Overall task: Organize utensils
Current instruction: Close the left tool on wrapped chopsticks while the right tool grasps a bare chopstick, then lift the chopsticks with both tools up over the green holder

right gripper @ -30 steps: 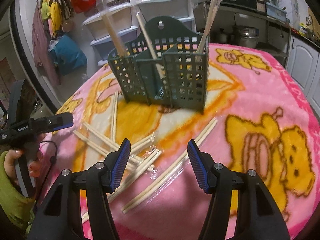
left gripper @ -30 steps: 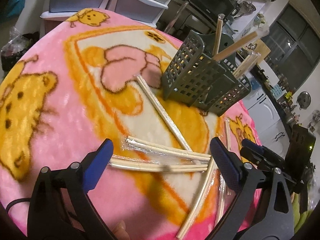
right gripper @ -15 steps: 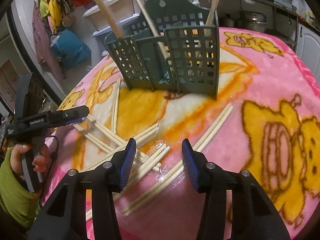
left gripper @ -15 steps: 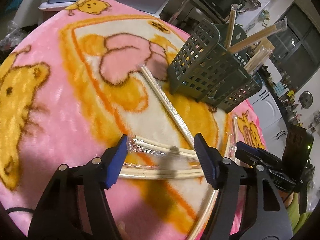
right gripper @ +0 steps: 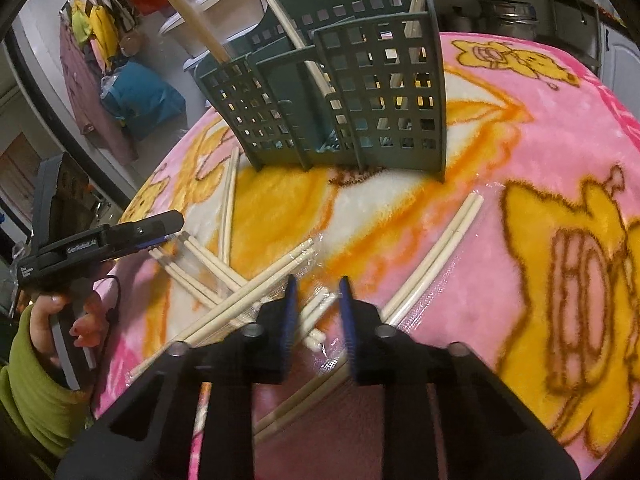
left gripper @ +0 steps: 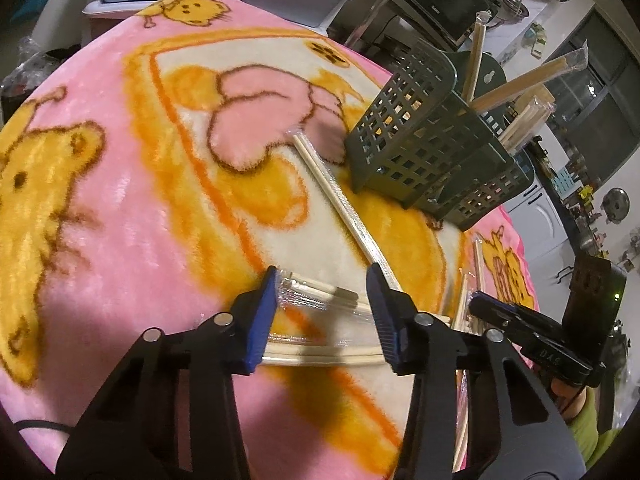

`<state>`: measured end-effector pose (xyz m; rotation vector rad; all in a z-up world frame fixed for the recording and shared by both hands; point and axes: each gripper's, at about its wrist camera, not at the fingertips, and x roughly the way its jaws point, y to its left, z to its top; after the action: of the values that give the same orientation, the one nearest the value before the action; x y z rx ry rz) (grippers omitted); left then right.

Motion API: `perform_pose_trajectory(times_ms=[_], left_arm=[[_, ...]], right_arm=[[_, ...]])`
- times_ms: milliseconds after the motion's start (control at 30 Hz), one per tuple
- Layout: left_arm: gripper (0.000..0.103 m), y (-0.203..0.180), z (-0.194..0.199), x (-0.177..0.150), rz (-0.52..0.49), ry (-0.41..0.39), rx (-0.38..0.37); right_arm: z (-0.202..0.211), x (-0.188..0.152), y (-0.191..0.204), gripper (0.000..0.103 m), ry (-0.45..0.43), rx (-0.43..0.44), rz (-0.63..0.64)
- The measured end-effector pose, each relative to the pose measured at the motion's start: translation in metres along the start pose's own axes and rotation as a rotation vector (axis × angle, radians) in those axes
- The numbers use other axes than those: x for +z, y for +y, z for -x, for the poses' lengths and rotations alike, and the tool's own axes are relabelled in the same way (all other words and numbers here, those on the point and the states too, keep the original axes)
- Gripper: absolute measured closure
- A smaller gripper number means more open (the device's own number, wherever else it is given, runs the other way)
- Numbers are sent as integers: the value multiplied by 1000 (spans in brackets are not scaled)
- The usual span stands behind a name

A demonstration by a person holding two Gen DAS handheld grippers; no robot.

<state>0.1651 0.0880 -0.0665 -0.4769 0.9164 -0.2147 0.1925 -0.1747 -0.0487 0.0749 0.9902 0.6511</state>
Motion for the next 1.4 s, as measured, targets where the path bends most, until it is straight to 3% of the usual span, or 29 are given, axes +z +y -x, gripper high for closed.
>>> perform_pose_trajectory(times_ms=[67, 233, 500, 1033, 1400], left_arm=[[69, 1, 0, 0, 1, -1, 1], [84, 1, 1, 0, 0, -3, -1], [91, -4, 11, 3, -6, -41, -22], [99, -45, 41, 36, -70, -162, -91], [100, -82, 61, 40, -149, -198, -155]], right_arm=[[1, 0, 0, 90, -8, -3, -1], [8, 1, -3, 92, -40, -10, -18], [23, 7, -4, 94, -95, -12, -24], [59, 24, -4, 96, -211, -56, -21], [92, 34, -5, 97, -302, -81, -13]])
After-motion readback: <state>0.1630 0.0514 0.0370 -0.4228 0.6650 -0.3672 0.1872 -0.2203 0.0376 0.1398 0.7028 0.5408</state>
